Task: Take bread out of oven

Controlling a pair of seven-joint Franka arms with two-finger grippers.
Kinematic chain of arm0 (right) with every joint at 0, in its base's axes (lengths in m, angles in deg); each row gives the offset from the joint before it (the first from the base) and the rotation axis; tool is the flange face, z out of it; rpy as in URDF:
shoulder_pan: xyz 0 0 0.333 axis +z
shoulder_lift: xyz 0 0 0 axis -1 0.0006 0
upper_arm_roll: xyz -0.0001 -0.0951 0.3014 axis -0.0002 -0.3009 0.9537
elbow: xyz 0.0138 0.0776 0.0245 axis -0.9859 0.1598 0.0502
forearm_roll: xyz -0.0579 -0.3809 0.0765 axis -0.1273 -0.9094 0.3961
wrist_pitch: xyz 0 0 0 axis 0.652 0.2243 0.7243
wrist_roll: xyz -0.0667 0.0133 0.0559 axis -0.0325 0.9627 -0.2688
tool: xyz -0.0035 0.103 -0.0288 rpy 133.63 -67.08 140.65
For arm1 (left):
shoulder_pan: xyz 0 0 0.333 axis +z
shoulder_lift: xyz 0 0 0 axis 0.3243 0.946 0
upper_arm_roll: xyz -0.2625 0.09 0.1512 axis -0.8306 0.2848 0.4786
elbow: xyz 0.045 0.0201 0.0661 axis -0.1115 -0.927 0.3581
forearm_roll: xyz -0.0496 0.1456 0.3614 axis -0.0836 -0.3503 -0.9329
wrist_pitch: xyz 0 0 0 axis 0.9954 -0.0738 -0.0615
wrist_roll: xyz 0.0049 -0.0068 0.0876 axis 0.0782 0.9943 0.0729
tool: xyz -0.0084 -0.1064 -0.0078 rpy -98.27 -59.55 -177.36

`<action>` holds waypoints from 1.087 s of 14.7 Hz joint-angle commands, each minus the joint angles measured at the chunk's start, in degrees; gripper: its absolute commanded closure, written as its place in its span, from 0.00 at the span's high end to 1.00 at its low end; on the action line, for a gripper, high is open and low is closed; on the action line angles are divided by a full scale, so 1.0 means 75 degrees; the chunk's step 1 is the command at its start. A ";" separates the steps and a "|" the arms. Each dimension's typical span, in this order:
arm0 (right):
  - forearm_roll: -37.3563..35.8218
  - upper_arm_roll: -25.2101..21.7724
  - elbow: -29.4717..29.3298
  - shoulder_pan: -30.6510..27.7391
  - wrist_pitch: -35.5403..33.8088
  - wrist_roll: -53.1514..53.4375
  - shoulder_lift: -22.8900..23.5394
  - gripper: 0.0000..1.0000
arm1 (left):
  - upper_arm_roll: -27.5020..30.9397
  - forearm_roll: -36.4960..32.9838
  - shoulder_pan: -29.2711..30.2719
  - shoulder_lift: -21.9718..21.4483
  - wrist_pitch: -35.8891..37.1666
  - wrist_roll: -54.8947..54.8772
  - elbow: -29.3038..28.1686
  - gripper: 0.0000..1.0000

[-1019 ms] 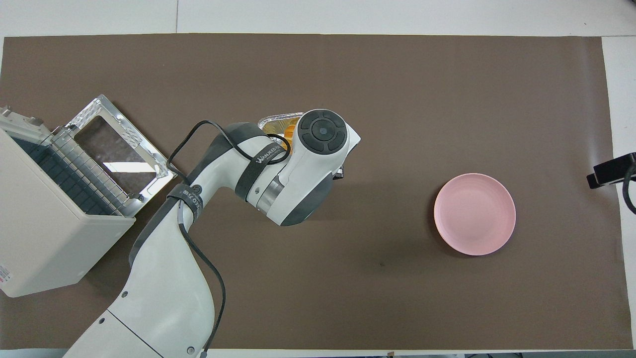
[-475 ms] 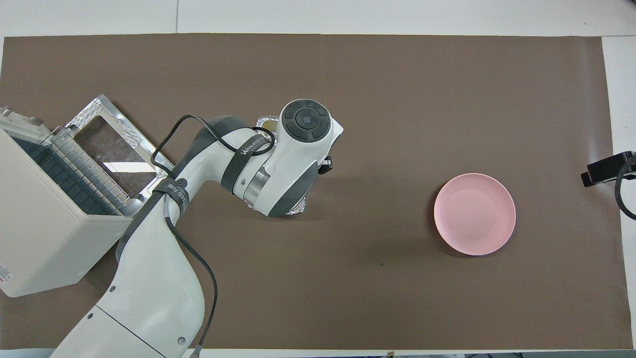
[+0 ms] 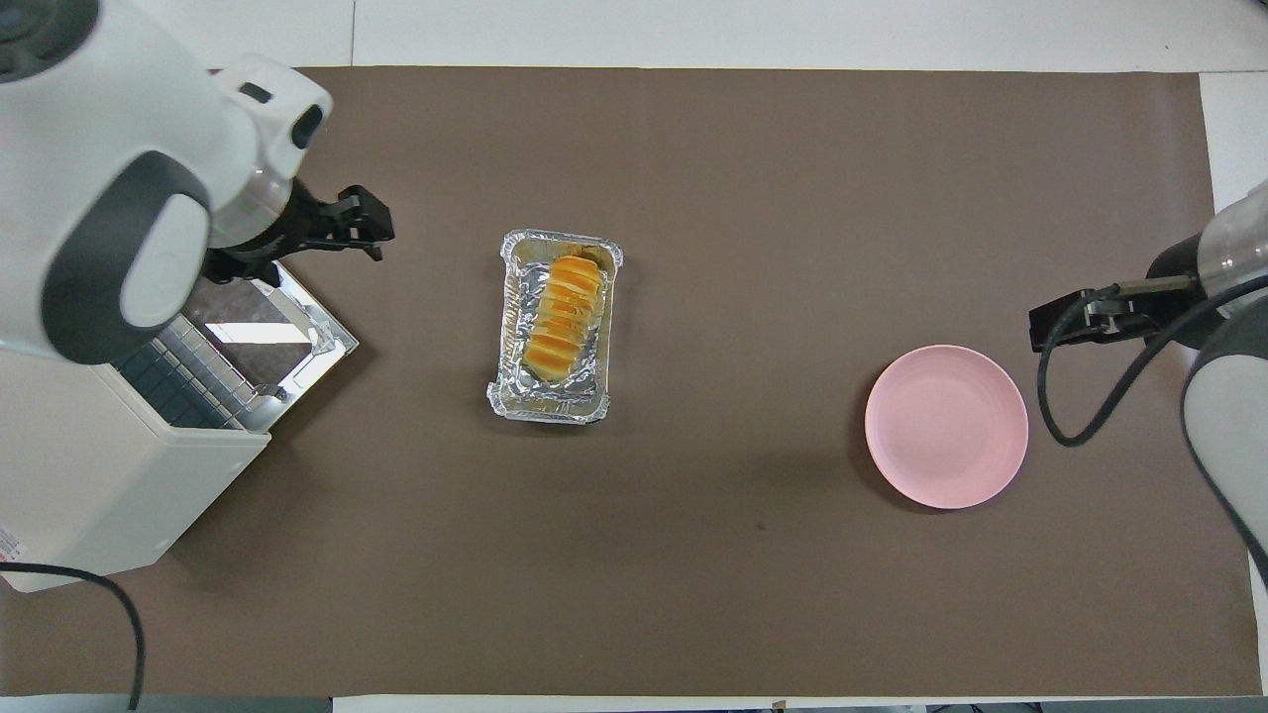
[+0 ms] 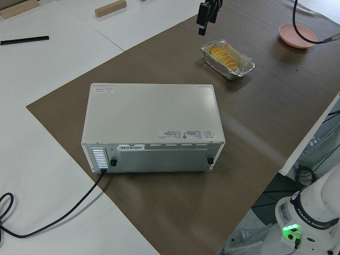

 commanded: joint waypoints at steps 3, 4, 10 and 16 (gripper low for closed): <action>-0.0040 -0.0017 0.0002 0.1094 0.1200 0.2040 0.1050 1.00 | -0.0061 0.0142 0.0776 -0.1231 0.1066 -0.1528 -0.0746 1.00; -0.0028 -0.0017 -0.0219 0.1363 0.1306 0.2415 0.1354 1.00 | -0.0061 0.0130 0.0765 -0.1244 0.1102 -0.1587 -0.0805 1.00; -0.0039 -0.0040 -0.3159 0.2522 0.0935 0.4964 0.4226 1.00 | -0.0085 0.0060 0.0731 -0.1665 0.1747 -0.2643 -0.0863 1.00; 0.0251 -0.0017 -0.4264 0.2830 0.1213 0.5969 0.5248 1.00 | 0.0115 0.0060 0.0788 -0.1712 0.1408 -0.2631 -0.1169 1.00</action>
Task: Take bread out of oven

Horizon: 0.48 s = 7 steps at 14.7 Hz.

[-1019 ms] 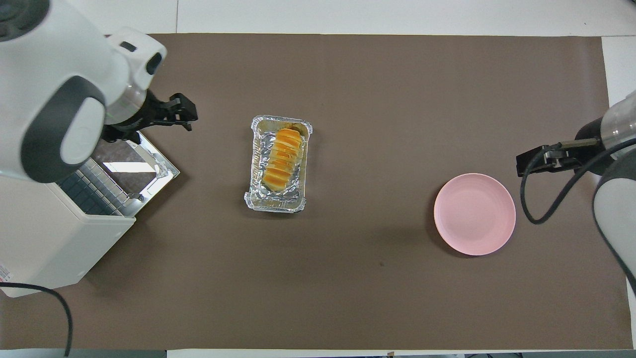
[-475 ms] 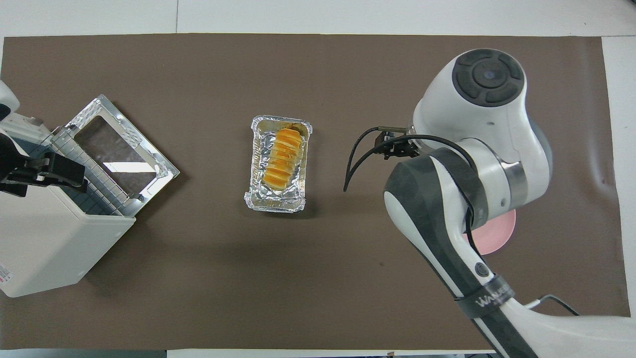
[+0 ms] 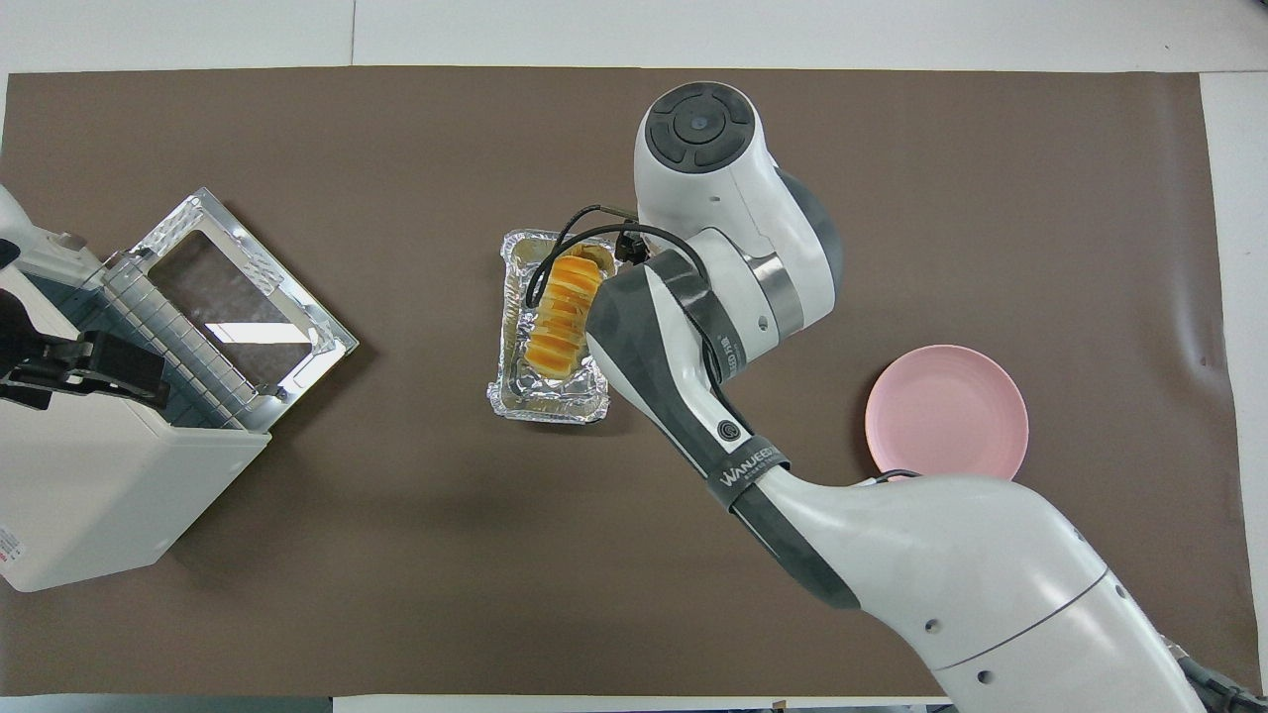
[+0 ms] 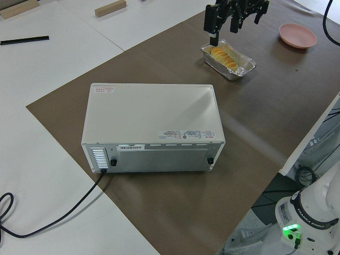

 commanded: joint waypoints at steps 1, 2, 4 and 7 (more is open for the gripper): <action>0.0280 -0.0024 -0.0426 0.0017 0.0040 0.0216 0.0238 1.00 | 0.0025 0.0050 0.0061 -0.0209 -0.0189 -0.0041 -0.0171 1.00; 0.0281 -0.0024 -0.0426 0.0215 0.0100 0.0263 0.0367 1.00 | 0.0025 0.0050 0.0061 -0.0209 -0.0189 -0.0040 -0.0148 1.00; 0.0222 -0.0036 -0.0321 0.0474 0.0275 0.0240 0.0462 1.00 | 0.0025 0.0050 0.0061 -0.0221 -0.0189 -0.0040 -0.0147 1.00; 0.0187 -0.0024 -0.0051 0.0580 0.0604 0.0193 0.0462 1.00 | 0.0025 0.0050 0.0073 -0.0221 -0.0189 -0.0040 -0.0147 1.00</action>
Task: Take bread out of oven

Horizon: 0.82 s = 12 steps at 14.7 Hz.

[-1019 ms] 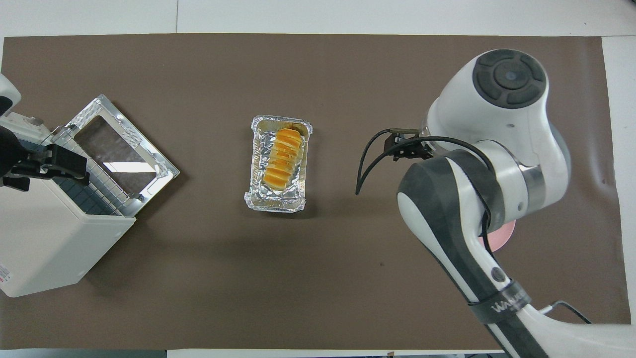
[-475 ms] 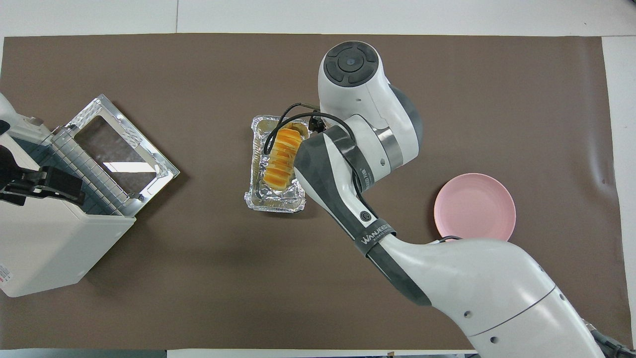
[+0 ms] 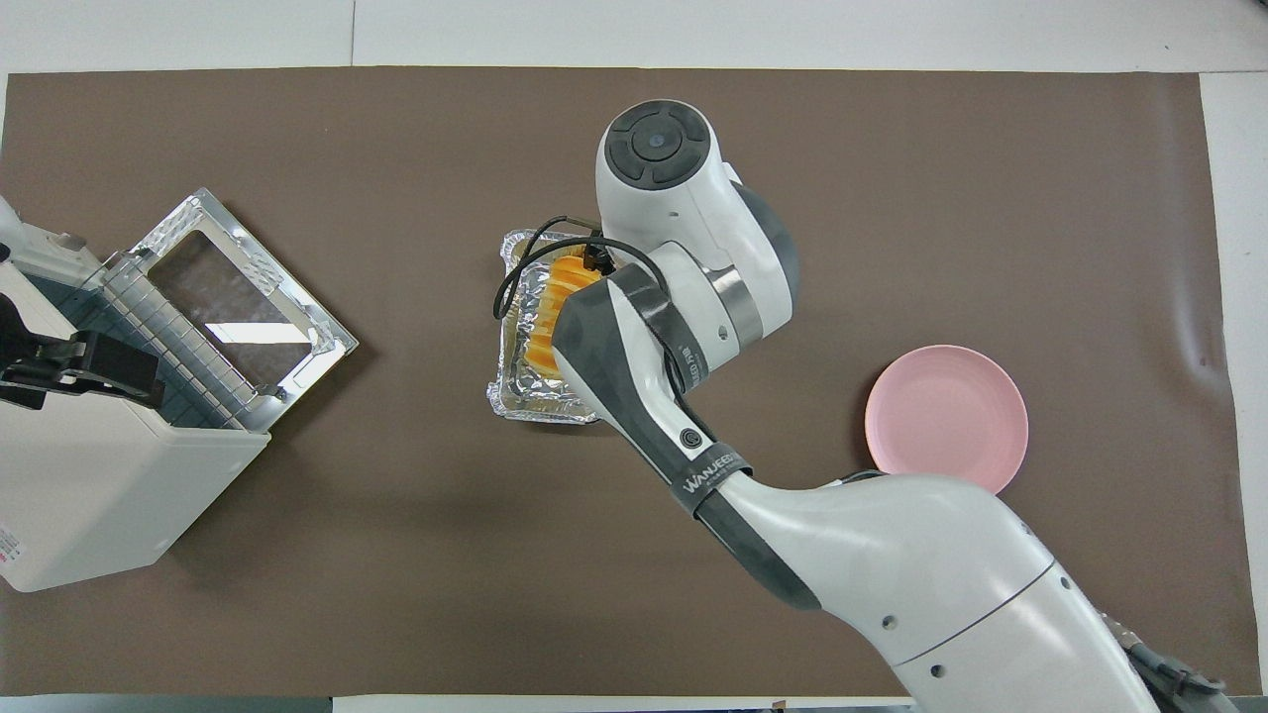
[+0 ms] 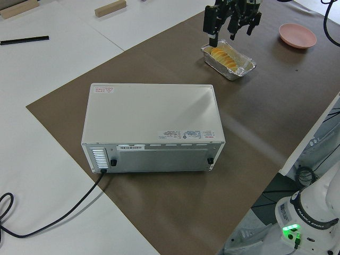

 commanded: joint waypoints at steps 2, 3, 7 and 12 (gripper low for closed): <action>-0.0124 -0.0038 0.0306 0.0238 0.0316 -0.0250 0.0052 1.00 | -0.0001 0.0050 0.0067 -0.0159 -0.0131 -0.0041 -0.0145 1.00; -0.0230 -0.0038 0.0493 0.0286 0.0362 -0.0415 0.0040 1.00 | -0.0001 0.0050 0.0067 -0.0159 -0.0131 -0.0041 -0.0145 1.00; -0.0266 -0.0027 0.0951 0.0508 0.0960 -0.0475 0.0052 0.95 | -0.0001 0.0039 0.0067 -0.0159 -0.0131 -0.0041 -0.0145 1.00; -0.0407 -0.0038 0.0870 0.0509 0.0633 -0.0991 0.0040 0.00 | -0.0001 0.0050 0.0067 -0.0159 -0.0131 -0.0041 -0.0145 1.00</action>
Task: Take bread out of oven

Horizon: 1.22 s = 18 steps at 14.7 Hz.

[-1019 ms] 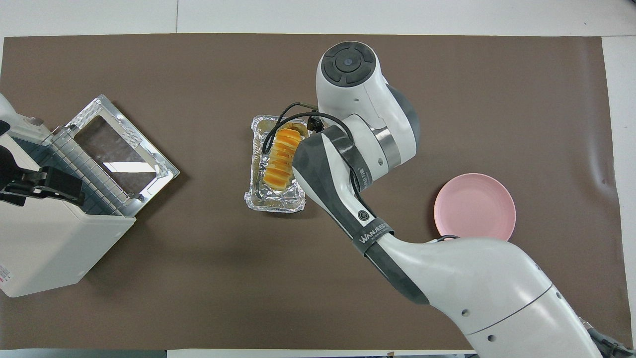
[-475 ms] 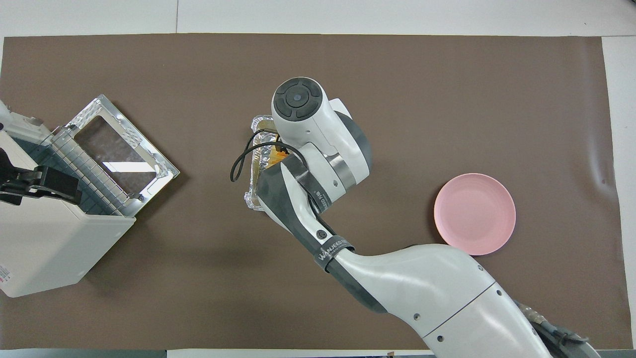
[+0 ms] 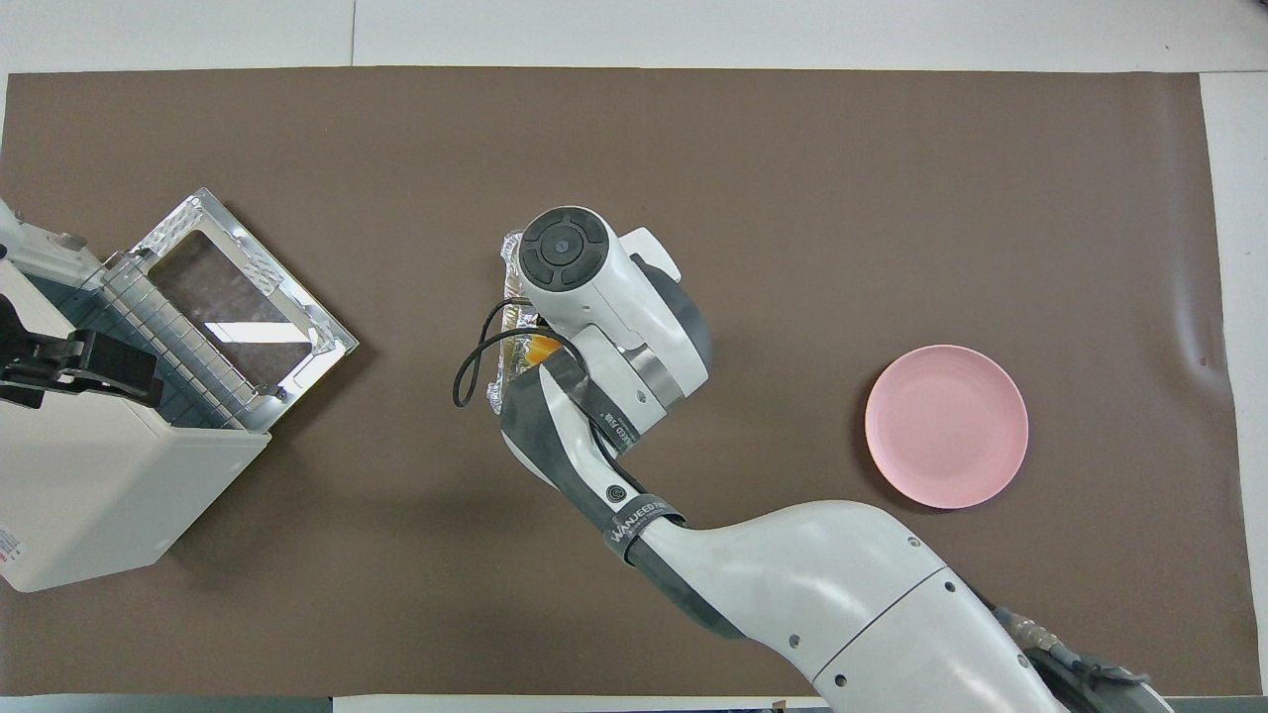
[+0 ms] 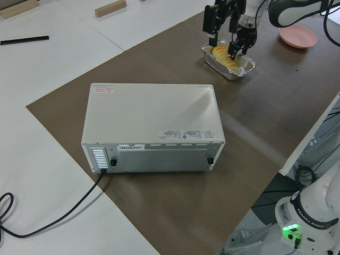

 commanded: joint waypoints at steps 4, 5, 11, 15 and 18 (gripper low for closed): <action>-0.0060 -0.0016 0.0049 -0.0042 -0.0101 -0.0214 -0.0121 0.00 | -0.0003 0.0050 0.0066 -0.0158 -0.0116 -0.0041 -0.0145 1.00; -0.0048 -0.0016 0.0049 -0.0077 -0.0113 -0.0226 -0.0132 0.00 | -0.0003 0.0050 0.0066 -0.0158 -0.0116 -0.0041 -0.0145 1.00; 0.0301 -0.0004 -0.0418 -0.0814 -0.1328 -0.0716 -0.0682 0.00 | -0.0003 0.0050 0.0066 -0.0158 -0.0116 -0.0041 -0.0145 1.00; 0.0655 -0.0016 -0.0783 -0.1973 -0.1882 -0.2003 -0.1057 0.00 | -0.0003 0.0050 0.0066 -0.0158 -0.0116 -0.0041 -0.0145 1.00; 0.0643 -0.0028 -0.0771 -0.2934 -0.1907 -0.3595 -0.1082 0.00 | -0.0003 0.0039 0.0066 -0.0158 -0.0116 -0.0041 -0.0145 1.00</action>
